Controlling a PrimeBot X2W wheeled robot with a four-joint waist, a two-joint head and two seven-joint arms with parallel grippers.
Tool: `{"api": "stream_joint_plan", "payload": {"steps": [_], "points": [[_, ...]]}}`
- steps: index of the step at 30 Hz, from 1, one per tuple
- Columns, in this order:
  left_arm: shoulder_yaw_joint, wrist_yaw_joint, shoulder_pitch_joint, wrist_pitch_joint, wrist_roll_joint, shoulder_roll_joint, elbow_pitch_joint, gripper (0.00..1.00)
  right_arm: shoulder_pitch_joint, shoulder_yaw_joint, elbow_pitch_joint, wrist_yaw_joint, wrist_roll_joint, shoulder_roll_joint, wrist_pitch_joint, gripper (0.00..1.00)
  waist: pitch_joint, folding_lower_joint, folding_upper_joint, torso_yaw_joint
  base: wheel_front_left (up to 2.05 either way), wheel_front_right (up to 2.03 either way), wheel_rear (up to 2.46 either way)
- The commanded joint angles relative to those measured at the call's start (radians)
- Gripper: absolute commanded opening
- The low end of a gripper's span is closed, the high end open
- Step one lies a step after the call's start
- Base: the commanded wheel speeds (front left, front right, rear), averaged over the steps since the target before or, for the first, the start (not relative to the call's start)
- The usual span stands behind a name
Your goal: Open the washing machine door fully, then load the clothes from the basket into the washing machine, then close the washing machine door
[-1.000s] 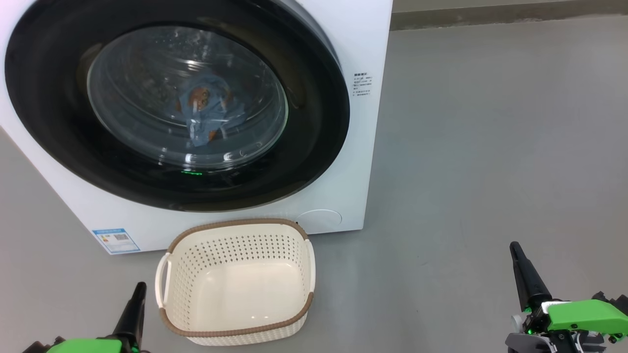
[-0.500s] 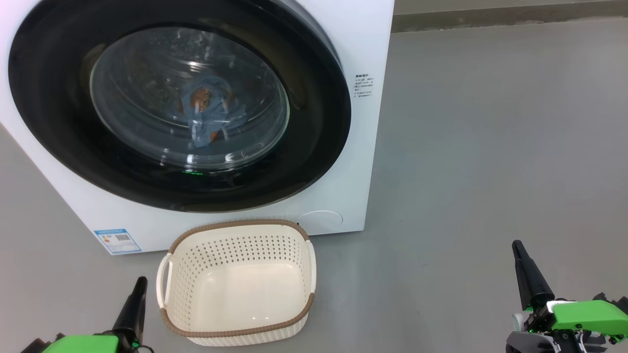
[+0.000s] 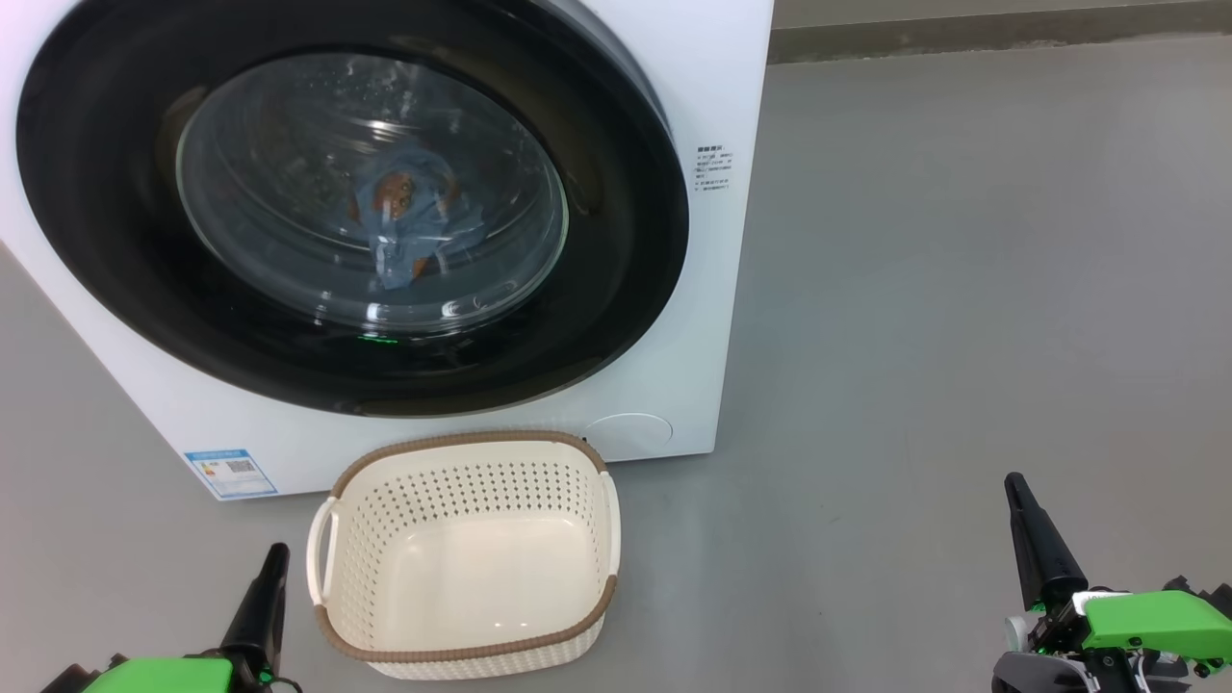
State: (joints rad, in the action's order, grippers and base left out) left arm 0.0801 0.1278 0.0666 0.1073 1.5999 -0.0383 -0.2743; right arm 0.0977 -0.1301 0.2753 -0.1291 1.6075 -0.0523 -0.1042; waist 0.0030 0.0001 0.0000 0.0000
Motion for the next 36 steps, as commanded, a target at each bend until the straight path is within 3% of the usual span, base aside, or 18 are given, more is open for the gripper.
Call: {"api": "stream_joint_plan", "payload": {"steps": [1, 36], "points": [[0.035, 0.003, 0.042, 0.007, 0.008, -0.012, 0.029, 0.0, 0.01, 0.021, -0.031, -0.002, 0.005, -0.002, -0.006, 0.0, 0.0, -0.0001, 0.0, 0.0, 0.0, 0.0, 0.0], [0.034, 0.003, 0.042, 0.006, 0.008, -0.012, 0.029, 0.0, 0.01, 0.018, -0.031, -0.002, 0.003, 0.0, -0.007, 0.0, 0.0, -0.0001, 0.0, 0.0, 0.0, 0.0, 0.0]]}}
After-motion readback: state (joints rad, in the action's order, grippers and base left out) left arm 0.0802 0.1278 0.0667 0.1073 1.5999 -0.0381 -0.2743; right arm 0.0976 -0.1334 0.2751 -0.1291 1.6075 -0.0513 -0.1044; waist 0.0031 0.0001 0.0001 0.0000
